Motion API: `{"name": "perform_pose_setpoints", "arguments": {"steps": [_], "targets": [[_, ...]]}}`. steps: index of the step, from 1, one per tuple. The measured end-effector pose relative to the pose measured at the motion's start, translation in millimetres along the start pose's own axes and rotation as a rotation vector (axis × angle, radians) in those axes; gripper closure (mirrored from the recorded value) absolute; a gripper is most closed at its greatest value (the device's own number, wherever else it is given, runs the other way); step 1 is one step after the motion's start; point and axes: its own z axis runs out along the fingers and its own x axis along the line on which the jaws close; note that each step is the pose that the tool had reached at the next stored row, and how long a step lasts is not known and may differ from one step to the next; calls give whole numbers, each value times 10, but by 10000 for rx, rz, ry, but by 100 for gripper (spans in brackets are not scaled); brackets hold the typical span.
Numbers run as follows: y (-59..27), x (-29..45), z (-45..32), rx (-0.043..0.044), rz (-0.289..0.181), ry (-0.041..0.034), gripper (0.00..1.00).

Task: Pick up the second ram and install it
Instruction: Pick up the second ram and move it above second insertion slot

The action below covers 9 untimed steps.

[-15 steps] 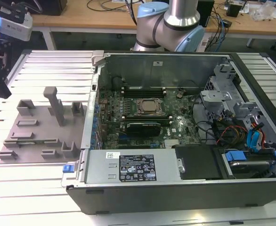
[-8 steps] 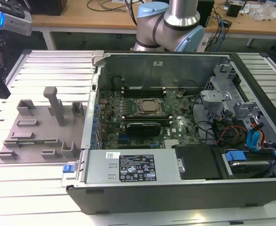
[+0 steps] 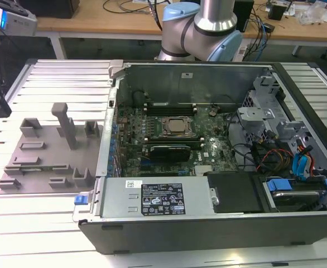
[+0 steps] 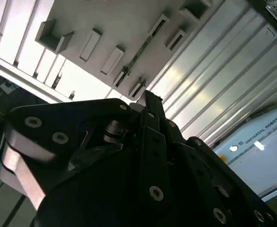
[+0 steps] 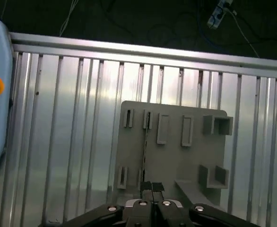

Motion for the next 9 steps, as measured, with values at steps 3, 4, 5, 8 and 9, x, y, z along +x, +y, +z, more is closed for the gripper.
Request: {"name": "perform_pose_setpoints", "arguments": {"steps": [3, 4, 5, 8, 9], "targets": [[0, 0, 0, -17, -739, 31, 92], [0, 0, 0, -26, -1091, 47, 92], [0, 0, 0, -31, -1314, 56, 92], [0, 0, -1, -46, -1893, 80, 92], [0, 0, 0, -45, -1876, 80, 92]]}}
